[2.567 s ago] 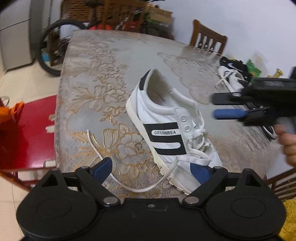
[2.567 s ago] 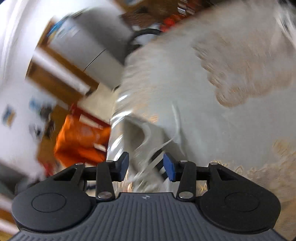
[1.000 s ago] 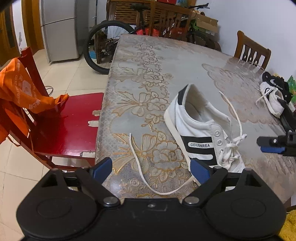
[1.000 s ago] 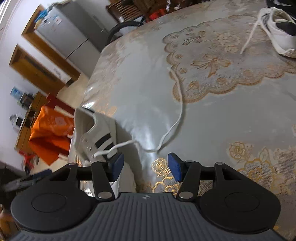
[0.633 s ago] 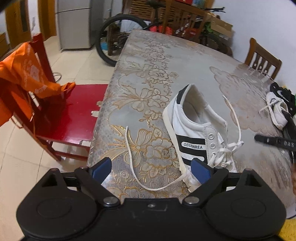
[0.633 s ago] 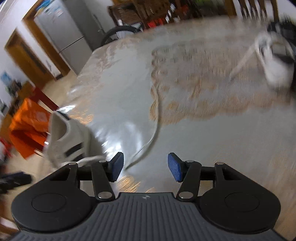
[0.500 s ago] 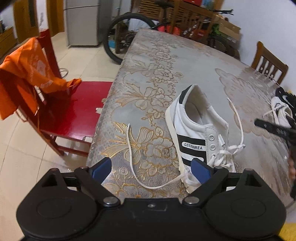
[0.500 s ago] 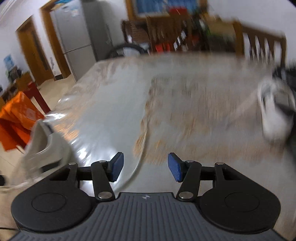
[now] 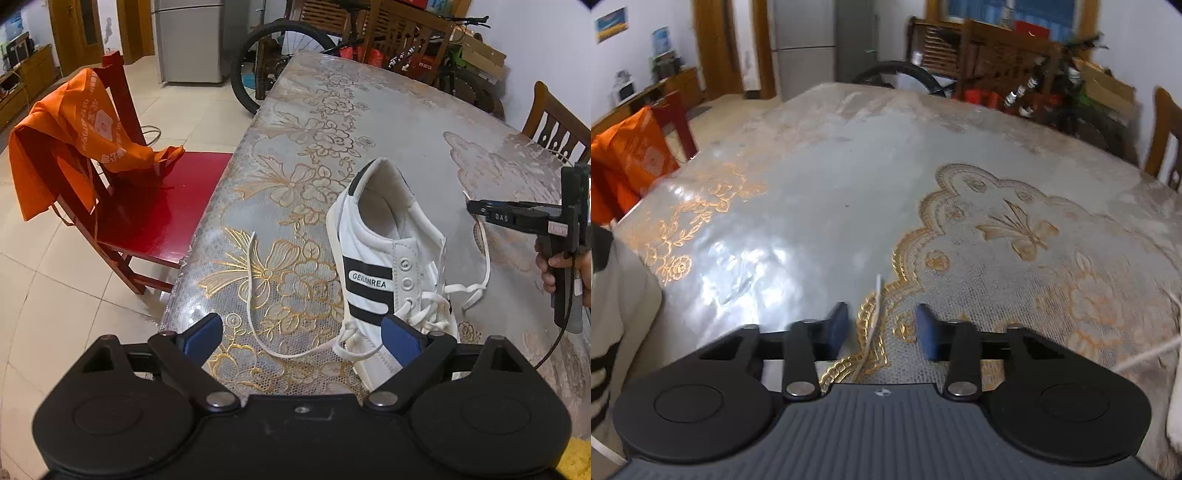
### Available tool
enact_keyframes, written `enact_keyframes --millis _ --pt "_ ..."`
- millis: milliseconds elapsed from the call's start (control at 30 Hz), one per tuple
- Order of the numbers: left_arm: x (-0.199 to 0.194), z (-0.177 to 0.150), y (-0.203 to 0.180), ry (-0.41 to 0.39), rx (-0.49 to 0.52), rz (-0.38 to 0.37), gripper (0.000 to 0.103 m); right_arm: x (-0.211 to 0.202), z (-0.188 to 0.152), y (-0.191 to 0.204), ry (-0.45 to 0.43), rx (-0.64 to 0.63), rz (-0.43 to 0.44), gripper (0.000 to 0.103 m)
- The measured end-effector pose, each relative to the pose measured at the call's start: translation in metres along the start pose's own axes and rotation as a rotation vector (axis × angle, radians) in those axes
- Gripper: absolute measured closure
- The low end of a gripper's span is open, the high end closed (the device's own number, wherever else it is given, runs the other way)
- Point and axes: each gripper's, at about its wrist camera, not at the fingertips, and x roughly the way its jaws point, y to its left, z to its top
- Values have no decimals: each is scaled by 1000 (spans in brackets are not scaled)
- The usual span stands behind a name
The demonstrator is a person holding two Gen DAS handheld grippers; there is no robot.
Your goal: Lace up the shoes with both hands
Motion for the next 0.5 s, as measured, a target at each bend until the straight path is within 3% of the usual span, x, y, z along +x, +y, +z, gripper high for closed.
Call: enact_keyframes --millis 33,200,367,500 --pt "0 2 -1 -2 -3 -1 11 -1 0 0 3 -15 6 103" --pt "1 20 -14 -20 8 -20 11 -23 -6 -4 -32 -1 60 103" --pt "9 40 -36 -18 38 -77 10 -92 -17 7 -203 -43 230 103" --pt "31 52 -49 9 85 -30 10 -137 -25 29 -292 -156 357 103"
